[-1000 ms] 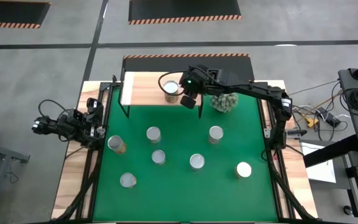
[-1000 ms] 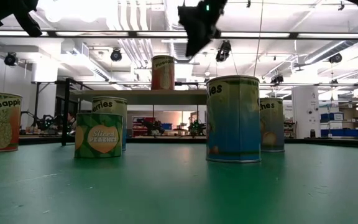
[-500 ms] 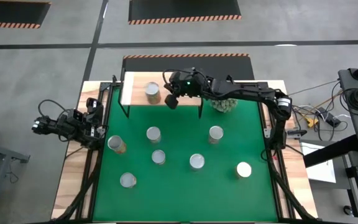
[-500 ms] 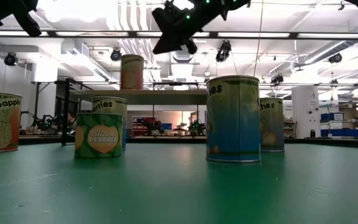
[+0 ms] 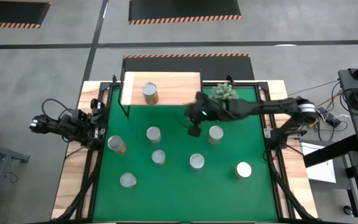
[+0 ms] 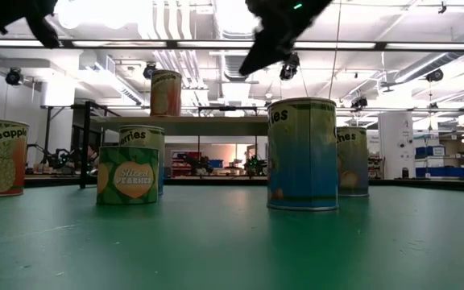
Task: Pick and place cans onto a shelf
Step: Put the right canned pineapple on the shelf
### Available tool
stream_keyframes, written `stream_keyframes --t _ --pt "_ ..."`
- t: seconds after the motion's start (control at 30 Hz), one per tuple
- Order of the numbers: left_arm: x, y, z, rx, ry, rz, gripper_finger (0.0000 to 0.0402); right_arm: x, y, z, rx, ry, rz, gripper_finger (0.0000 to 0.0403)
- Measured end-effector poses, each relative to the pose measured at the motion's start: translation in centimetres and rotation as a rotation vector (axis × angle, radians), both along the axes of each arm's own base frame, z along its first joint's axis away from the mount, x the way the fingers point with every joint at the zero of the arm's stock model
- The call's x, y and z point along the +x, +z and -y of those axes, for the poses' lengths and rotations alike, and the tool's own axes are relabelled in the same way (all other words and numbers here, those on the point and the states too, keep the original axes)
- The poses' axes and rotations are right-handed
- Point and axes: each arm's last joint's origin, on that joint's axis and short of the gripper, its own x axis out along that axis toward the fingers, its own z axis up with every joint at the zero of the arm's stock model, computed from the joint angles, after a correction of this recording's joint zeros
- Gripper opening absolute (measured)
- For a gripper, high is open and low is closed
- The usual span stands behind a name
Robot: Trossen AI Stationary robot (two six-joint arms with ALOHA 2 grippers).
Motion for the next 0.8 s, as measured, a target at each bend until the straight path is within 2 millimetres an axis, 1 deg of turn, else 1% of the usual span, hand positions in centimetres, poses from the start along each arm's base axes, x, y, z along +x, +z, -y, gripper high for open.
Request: stream_keyframes --t 0.07,0.13,0.27,0.33,0.43,0.53,0.6,0.7,0.8 --pt "0.7 1.0 0.3 0.018 -0.028 -0.033 0.0 -1.5 -0.7 -1.3 -0.006 0.035 0.06 0.0008" --pt "2.1 2.1 0.6 0.035 -0.033 -0.095 0.0 -2.8 -1.4 -2.1 -0.014 0.062 0.132 0.0008" --pt "6.1 4.8 1.5 0.048 0.018 -0.263 0.0 -5.2 -2.2 -2.5 -0.04 0.087 0.265 0.0008" --pt "8.4 6.2 1.9 0.055 0.092 -0.408 0.0 -6.2 -2.4 -2.4 -0.042 0.084 0.297 0.0008" --pt "11.8 7.9 1.9 0.085 0.228 -0.721 0.0 -7.4 -2.5 -2.4 -0.057 0.092 0.329 0.0009" --pt "14.1 9.5 1.0 0.077 0.295 -0.989 0.0 -8.4 -2.0 -2.4 -0.063 0.1 0.363 0.0008" --pt "15.1 10.6 -0.1 0.061 0.35 -1.126 0.0 -8.8 -1.8 -2.4 -0.064 0.1 0.373 0.0008" --pt "15.9 12.1 -2.2 0.028 0.401 -1.273 0.0 -9.1 -1.5 -2.5 -0.071 0.105 0.382 0.0008" --pt "16.0 13.5 -4.7 -0.024 0.344 -1.362 0.0 -9.2 -1.4 -2.5 -0.078 0.112 0.384 0.0009"
